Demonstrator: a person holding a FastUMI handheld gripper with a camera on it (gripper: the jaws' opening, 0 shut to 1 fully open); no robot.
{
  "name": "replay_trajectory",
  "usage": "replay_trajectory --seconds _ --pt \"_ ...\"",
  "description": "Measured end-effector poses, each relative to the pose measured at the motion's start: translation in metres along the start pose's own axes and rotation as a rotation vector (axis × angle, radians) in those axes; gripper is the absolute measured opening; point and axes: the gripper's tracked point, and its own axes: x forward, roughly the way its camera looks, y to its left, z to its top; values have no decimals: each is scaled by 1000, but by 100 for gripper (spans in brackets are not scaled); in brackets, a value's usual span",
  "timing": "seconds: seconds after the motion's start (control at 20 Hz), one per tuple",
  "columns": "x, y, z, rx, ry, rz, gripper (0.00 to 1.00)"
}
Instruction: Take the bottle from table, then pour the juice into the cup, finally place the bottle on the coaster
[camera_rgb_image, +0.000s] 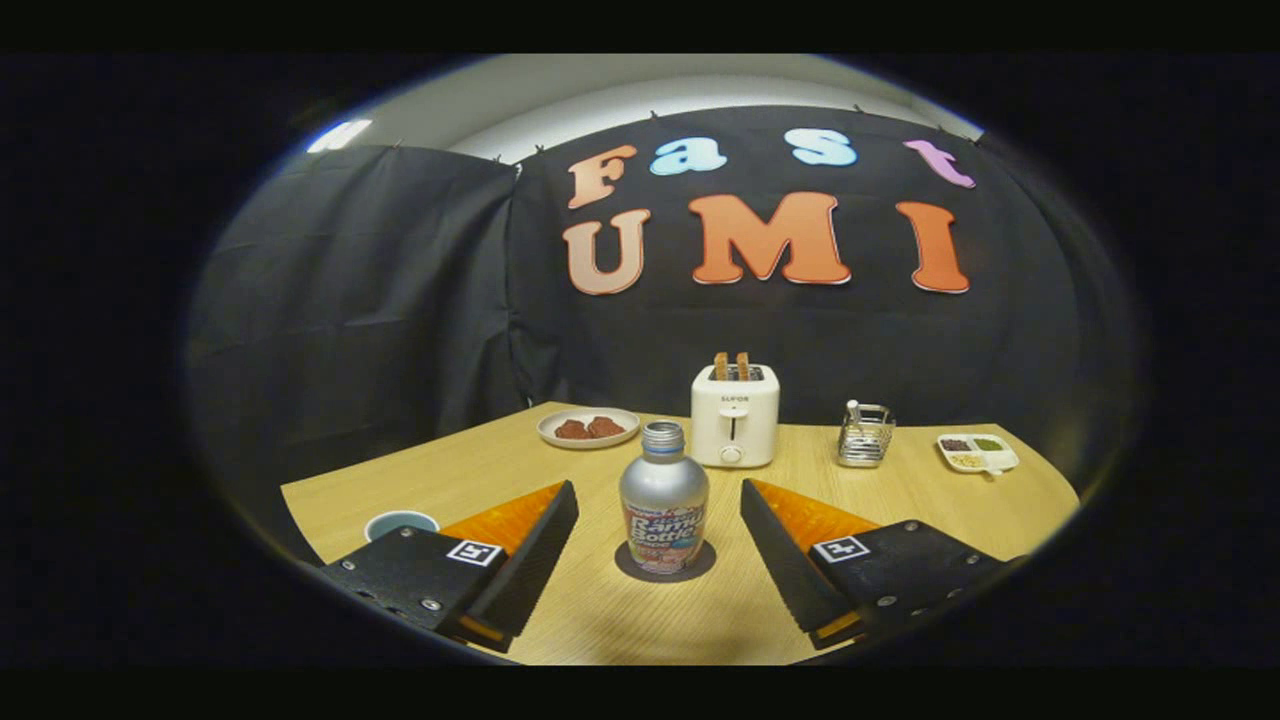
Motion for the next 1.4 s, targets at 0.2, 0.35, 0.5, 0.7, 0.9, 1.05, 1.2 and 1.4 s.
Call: replay_trajectory --seconds 0.2,0.35,0.5,0.7,0.9,1.05,1.2,1.4 --pt "-48 -6 29 4 -83 -20 97" --pt "-75 -13 51 -5 -140 -48 97" --pt "-103 -26 66 -13 -187 -102 97" --pt "-133 -41 69 22 -211 -177 97" --pt "-162 -39 75 31 -251 -185 97" --pt "-184 -37 81 10 -285 -195 97" --pt "-202 -45 84 -38 -331 -270 97" --pt "-210 -30 81 -17 -319 -241 97"
